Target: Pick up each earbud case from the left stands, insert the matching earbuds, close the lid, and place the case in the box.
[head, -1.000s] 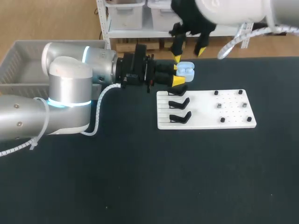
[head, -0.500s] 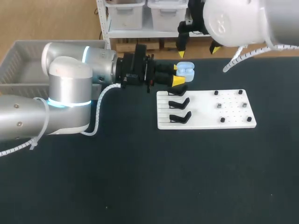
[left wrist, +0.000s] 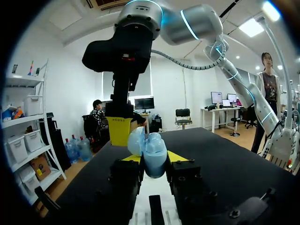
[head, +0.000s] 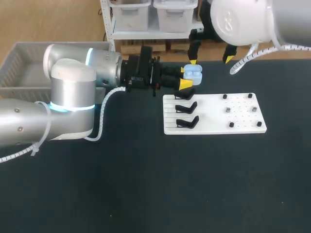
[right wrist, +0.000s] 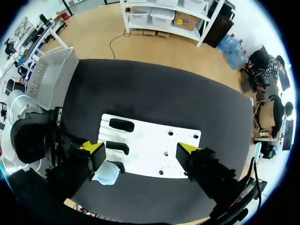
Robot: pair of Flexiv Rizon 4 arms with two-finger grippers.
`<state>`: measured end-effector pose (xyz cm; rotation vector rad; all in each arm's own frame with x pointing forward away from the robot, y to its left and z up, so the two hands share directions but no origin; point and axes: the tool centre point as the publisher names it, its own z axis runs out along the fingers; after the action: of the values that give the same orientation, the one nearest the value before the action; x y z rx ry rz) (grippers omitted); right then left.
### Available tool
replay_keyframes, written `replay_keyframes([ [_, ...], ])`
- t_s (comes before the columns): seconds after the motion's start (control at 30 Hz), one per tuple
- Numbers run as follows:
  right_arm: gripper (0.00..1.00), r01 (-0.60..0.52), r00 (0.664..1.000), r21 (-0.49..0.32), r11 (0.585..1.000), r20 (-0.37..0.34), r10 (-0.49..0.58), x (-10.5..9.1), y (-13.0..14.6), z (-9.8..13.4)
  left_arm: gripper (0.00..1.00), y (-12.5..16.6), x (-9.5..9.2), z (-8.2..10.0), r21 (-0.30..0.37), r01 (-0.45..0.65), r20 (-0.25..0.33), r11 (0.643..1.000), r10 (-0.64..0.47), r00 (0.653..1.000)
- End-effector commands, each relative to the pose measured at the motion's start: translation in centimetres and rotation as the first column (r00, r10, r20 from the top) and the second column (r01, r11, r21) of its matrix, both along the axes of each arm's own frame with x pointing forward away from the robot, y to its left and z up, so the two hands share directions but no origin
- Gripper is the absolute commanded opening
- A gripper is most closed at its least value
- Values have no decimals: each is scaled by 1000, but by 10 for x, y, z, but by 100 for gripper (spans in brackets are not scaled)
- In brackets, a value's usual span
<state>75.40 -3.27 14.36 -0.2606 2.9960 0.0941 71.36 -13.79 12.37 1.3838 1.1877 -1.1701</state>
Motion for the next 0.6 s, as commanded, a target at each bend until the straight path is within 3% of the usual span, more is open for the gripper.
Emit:
replay_keyframes([
  [0.03,100,-4,1000,10,1000,-6,4,-10,-2,1,0,0,-1,-1,-4,-4,3,1000,4,1000],
  [0.33,100,-9,1000,8,1000,-1,9,-16,-3,7,0,0,-1,-1,-4,-4,3,1000,4,1000],
  [0.4,100,-1,1000,-1,1000,24,2,-18,-3,7,0,0,-1,-1,-4,-4,3,1000,4,1000],
  [0.6,100,3,983,30,1000,185,-9,-25,-14,33,0,0,-1,-1,-4,-4,3,1000,4,1000],
])
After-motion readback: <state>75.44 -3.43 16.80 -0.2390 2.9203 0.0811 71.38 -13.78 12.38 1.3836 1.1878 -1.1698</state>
